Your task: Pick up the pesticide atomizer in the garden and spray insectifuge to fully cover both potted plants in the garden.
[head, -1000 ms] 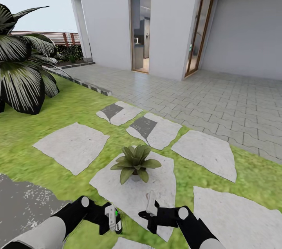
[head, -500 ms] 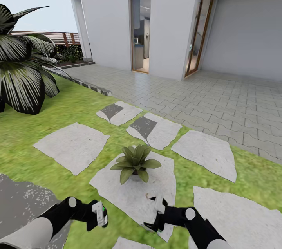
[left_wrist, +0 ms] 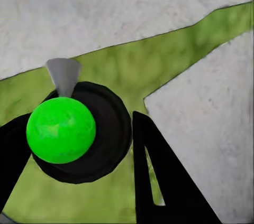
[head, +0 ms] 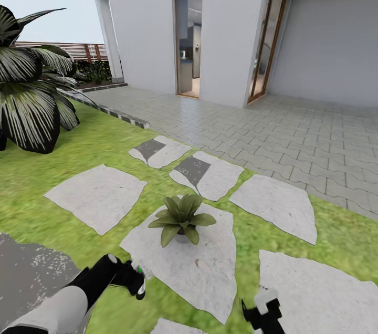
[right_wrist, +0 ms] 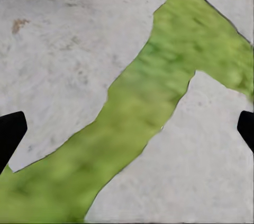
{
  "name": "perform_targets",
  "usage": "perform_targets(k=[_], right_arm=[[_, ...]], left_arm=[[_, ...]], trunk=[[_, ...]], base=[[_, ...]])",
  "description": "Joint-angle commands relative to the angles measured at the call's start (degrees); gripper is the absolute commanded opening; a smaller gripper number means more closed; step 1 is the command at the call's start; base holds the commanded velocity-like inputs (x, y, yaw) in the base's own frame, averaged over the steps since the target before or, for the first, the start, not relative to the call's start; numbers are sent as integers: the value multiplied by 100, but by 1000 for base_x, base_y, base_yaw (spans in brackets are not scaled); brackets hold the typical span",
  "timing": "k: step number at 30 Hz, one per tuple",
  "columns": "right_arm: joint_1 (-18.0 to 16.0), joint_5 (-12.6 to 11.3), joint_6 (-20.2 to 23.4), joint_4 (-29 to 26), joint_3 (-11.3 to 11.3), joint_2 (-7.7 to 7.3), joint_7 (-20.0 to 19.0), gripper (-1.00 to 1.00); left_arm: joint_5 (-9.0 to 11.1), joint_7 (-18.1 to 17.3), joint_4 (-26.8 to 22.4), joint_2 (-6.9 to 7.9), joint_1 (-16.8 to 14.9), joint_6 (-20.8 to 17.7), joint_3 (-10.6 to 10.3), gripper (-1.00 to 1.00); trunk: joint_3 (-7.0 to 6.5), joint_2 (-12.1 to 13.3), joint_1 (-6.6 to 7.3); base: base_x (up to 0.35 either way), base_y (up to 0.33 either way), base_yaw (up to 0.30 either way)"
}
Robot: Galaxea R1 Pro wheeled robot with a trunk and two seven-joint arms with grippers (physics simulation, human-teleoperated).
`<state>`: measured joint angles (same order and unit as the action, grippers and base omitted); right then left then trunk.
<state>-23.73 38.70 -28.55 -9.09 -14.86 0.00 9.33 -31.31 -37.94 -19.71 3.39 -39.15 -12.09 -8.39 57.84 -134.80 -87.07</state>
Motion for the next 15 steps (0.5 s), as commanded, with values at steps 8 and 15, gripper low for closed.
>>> perform_targets(k=[8, 15], right_arm=[[86, -1118, -584, 258, -33, -15, 824, 100], [92, -1204, -599, 394, -26, -10, 832, 100]], left_arm=[[-60, -527, -1220, -349, -31, -2543, -39, -100], [-103, -750, -1476, -352, -285, -3493, -64, -100]], trunk=[[5, -2, 1], [5, -2, 1]], base=[[0, 0, 0], [0, 0, 0]])
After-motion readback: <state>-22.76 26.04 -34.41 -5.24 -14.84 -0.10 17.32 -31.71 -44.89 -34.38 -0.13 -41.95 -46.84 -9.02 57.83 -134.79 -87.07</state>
